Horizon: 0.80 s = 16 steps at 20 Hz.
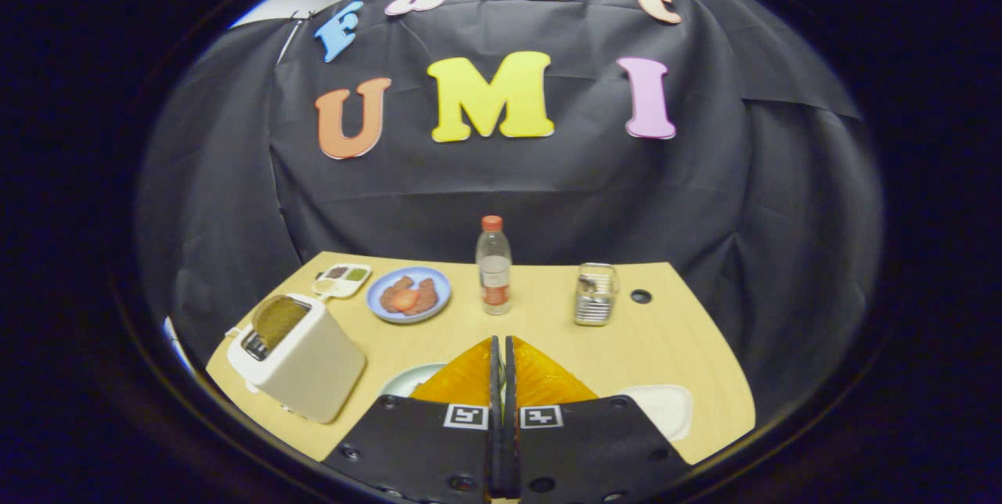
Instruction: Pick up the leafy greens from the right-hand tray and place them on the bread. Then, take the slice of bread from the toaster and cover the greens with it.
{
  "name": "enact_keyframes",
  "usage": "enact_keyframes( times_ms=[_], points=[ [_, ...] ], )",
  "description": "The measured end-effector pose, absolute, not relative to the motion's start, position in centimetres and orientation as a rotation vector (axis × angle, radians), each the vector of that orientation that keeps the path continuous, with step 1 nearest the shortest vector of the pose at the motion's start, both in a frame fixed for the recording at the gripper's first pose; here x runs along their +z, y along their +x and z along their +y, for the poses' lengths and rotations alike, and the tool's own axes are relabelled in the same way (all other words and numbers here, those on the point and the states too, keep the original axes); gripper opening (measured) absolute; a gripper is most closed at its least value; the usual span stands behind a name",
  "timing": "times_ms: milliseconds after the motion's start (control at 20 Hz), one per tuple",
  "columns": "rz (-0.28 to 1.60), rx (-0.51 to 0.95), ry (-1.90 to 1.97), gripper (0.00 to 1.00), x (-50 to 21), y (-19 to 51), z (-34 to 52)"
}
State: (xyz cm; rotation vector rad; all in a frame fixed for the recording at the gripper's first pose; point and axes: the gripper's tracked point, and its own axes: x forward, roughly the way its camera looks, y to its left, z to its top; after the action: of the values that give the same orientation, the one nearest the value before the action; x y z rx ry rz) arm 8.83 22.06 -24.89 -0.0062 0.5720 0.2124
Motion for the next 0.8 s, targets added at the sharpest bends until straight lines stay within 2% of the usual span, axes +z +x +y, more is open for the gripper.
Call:
enact_keyframes(
  times_ms=[400, 800],
  points=[
    [0.636, 0.294, 0.043, 0.0, -30.2, 8.3, 34.3],
    [0.724, 0.234, 0.182, 0.0, -34.7, 9.3, 33.5]
  ],
)
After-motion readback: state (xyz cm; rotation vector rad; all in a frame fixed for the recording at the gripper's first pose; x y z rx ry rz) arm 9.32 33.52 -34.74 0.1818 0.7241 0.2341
